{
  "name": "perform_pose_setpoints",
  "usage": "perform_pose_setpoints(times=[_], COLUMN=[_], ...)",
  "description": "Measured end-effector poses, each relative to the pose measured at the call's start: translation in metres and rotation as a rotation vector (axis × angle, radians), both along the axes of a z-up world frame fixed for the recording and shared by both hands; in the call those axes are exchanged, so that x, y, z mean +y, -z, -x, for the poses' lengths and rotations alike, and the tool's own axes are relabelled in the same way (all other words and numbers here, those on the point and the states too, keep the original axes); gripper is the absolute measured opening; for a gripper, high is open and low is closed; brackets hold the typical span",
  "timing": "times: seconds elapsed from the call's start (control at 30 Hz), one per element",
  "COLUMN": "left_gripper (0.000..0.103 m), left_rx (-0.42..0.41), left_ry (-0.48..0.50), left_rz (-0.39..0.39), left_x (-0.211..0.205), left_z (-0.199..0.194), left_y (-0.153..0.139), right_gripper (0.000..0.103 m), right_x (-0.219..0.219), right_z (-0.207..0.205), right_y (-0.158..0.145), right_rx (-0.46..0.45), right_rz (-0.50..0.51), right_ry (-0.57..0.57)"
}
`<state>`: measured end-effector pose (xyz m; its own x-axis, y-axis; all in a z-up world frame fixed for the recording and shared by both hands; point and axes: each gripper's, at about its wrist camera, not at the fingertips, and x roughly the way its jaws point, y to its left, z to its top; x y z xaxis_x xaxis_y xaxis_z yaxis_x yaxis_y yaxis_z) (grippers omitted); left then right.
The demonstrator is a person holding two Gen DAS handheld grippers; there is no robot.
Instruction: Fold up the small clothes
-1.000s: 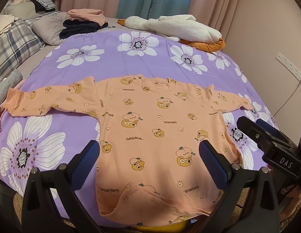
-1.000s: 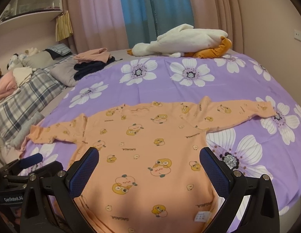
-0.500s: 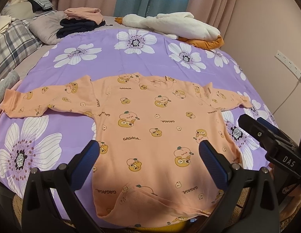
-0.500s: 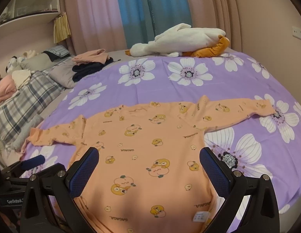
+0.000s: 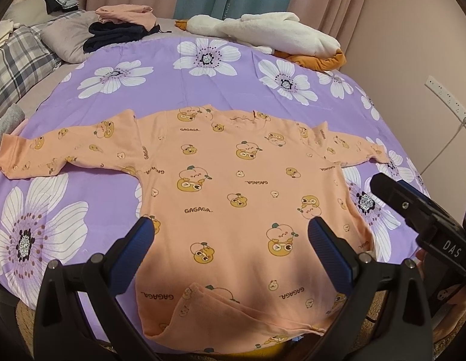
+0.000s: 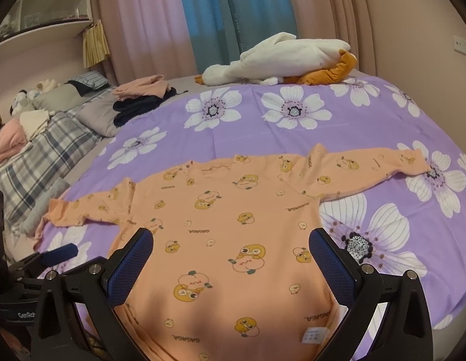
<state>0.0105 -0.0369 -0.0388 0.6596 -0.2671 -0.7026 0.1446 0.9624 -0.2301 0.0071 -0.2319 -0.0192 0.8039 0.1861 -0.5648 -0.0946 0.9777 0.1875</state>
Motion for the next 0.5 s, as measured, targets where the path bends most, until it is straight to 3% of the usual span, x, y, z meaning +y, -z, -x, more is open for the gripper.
perform_pose_setpoints(times=[0.5], left_gripper=[0.101], left_rx=[0.050], left_ry=[0.028], left_rz=[-0.009], left_x=[-0.013], left_z=[-0.011], left_y=[0.013], right_gripper=[0.102], right_x=[-0.046], right_z=[-0.003], right_y=[0.003], right_rx=[0.018], right_rz=[-0.113], right_ry=[0.085])
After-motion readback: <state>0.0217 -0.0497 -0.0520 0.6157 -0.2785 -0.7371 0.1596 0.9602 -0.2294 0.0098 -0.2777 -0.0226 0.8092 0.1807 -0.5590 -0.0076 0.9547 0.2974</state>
